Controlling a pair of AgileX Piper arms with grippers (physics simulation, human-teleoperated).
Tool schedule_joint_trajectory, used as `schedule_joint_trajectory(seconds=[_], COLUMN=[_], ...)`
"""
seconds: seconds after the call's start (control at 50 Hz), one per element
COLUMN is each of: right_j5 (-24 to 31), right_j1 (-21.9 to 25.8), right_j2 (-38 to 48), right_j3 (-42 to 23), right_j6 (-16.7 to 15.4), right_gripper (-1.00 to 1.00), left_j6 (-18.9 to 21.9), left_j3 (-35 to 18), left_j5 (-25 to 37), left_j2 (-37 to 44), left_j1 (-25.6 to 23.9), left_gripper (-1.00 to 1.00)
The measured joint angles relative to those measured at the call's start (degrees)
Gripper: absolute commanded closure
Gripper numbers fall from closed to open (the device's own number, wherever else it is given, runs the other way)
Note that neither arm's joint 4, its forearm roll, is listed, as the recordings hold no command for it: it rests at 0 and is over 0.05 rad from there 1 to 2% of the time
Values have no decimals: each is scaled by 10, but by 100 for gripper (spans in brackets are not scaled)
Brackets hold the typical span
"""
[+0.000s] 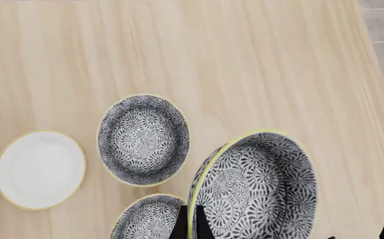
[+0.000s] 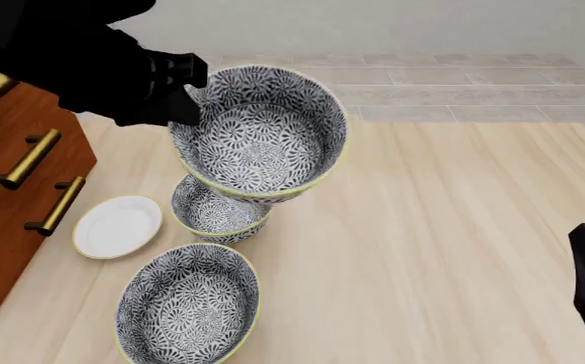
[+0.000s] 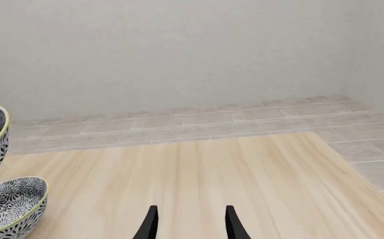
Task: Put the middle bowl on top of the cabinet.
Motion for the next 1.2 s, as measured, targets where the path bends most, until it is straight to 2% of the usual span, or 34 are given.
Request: schedule_joint_trajectory(seconds=[0.64, 1.2], right_j5=[2, 0], right_j1=[5, 6], right_j2=[2, 2], right_j3=[0, 1], right_j6=[-6, -6], right_gripper=[-100, -100], left_j6=[-66, -80], left_j3=[-50, -100], left_j5=[64, 100], left_j2=[-23, -35], left_j1=[78, 157], left_gripper=[100, 100])
